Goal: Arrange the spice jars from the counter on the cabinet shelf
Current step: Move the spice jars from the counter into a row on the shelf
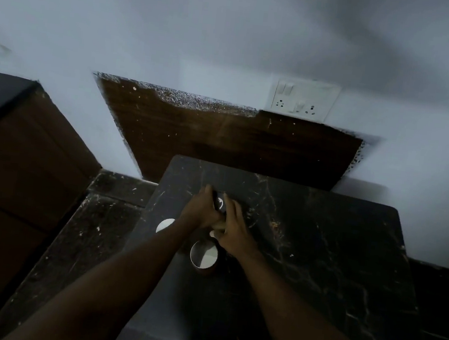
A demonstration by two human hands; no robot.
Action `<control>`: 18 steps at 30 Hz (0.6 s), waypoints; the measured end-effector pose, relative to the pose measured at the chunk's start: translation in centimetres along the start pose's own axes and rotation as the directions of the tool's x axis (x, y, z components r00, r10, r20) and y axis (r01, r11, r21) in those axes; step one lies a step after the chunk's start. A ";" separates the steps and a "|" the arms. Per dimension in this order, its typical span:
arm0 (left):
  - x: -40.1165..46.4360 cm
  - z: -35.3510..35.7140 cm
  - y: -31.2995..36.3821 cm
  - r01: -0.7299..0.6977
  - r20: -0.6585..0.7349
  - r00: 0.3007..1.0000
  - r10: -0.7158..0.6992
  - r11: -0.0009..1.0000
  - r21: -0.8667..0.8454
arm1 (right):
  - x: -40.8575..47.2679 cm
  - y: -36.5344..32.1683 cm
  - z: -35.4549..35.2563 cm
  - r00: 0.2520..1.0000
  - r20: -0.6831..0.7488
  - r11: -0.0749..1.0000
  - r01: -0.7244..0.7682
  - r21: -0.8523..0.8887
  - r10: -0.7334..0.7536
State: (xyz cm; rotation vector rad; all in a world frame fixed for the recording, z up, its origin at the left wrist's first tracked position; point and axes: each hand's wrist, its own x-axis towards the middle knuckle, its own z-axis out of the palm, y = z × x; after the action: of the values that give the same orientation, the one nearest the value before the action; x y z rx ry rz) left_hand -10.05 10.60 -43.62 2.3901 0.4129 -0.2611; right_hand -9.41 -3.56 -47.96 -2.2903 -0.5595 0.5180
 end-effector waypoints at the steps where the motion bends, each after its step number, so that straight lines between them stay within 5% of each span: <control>1: -0.3 -1.0 1.0 0.000 -0.020 1.000 -0.001 0.999 -0.039 | -0.2 -0.8 -1.2 1.000 -0.025 1.000 0.007 0.004 -0.007; 5: -1.7 -6.1 5.7 -0.112 -0.094 0.991 0.096 0.976 -0.188 | -0.8 -5.0 -8.0 0.980 -0.169 0.992 0.116 0.057 -0.105; 9: -3.5 -13.5 11.1 -0.345 -0.222 0.937 0.268 0.808 -0.477 | -1.5 -9.6 -16.8 0.942 -0.289 0.953 0.233 0.196 -0.171; 13: -5.6 -20.3 17.2 -0.673 -0.301 0.740 0.602 0.662 -0.330 | -3.3 -13.7 -26.5 0.876 -0.389 0.884 0.397 0.245 -0.286; 18: -7.8 -25.1 25.4 -0.814 -0.387 0.580 0.717 0.495 -0.303 | -6.1 -18.1 -36.1 0.783 -0.476 0.789 0.559 0.255 -0.401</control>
State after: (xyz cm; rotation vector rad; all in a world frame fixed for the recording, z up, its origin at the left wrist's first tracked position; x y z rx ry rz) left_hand -6.21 7.45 -7.37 1.8848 -0.5115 0.4777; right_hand -0.43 -14.65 -9.68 -1.7039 -0.7406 -0.1034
